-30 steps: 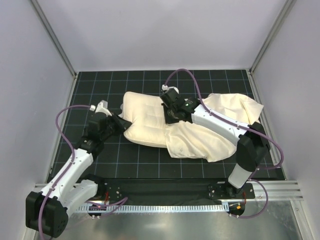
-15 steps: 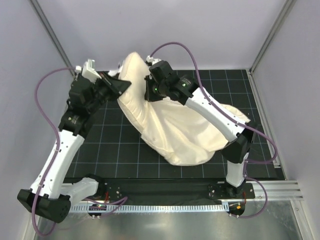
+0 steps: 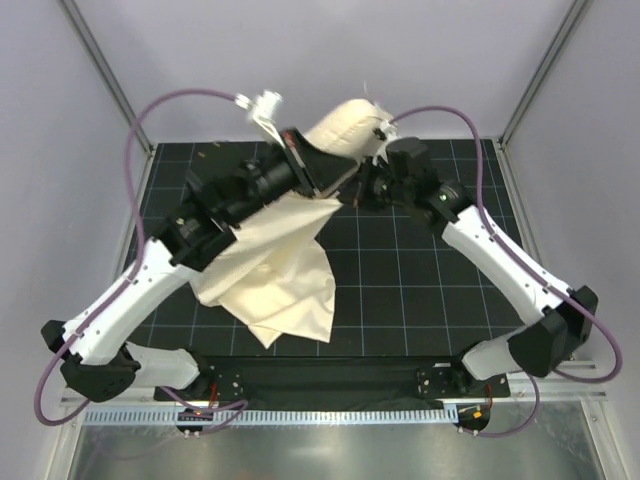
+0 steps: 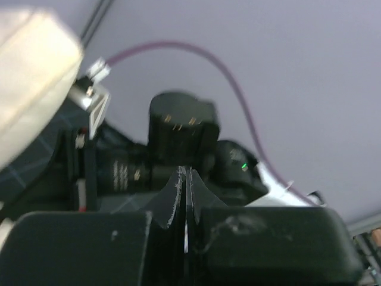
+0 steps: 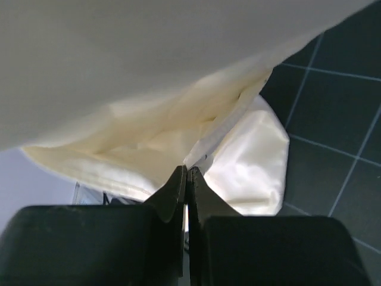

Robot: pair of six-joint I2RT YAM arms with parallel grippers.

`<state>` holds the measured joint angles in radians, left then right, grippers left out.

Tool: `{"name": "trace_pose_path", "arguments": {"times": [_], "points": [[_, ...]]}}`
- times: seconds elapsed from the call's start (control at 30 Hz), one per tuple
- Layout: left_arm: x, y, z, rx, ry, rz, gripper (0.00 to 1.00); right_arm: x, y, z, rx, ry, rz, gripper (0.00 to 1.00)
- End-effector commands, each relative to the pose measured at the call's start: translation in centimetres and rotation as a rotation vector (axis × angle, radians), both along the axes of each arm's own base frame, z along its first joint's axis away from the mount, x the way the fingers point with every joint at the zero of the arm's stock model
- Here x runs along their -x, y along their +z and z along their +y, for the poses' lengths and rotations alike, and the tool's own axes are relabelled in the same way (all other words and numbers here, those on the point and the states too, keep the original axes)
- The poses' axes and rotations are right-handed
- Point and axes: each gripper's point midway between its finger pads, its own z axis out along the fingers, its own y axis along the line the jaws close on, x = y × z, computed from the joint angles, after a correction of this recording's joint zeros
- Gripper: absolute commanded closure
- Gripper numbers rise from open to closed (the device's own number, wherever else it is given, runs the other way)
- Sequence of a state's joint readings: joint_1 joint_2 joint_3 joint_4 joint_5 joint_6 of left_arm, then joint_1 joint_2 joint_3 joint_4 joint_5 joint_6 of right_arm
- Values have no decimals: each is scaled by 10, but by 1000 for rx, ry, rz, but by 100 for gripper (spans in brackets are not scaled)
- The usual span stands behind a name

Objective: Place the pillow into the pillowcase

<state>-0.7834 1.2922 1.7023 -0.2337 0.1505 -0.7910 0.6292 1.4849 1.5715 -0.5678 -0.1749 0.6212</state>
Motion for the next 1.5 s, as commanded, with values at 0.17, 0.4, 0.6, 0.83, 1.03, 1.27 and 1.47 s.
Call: {"name": "trace_pose_path", "arguments": {"times": [0.17,0.4,0.6,0.83,1.03,1.27,1.47], "points": [[31,-211,-67,-318,39,199,100,26,-89,-57,-66,-67,29,96],[14,-228,-25,-497,236,159,81,62,-195,-80,8,-110,191,96],[-25,-173,-11,-633,339,15,35,70,-218,-107,21,-262,198,96],[-69,-232,-34,-872,294,171,24,89,-252,-135,38,-383,232,96],[-82,-305,-45,-1079,247,354,22,92,-270,-146,82,-423,239,96],[-87,-365,-74,-1120,171,459,11,99,-297,-171,191,-512,278,94],[-107,-384,-97,-1117,184,444,0,102,-300,-172,183,-513,274,54]]}}
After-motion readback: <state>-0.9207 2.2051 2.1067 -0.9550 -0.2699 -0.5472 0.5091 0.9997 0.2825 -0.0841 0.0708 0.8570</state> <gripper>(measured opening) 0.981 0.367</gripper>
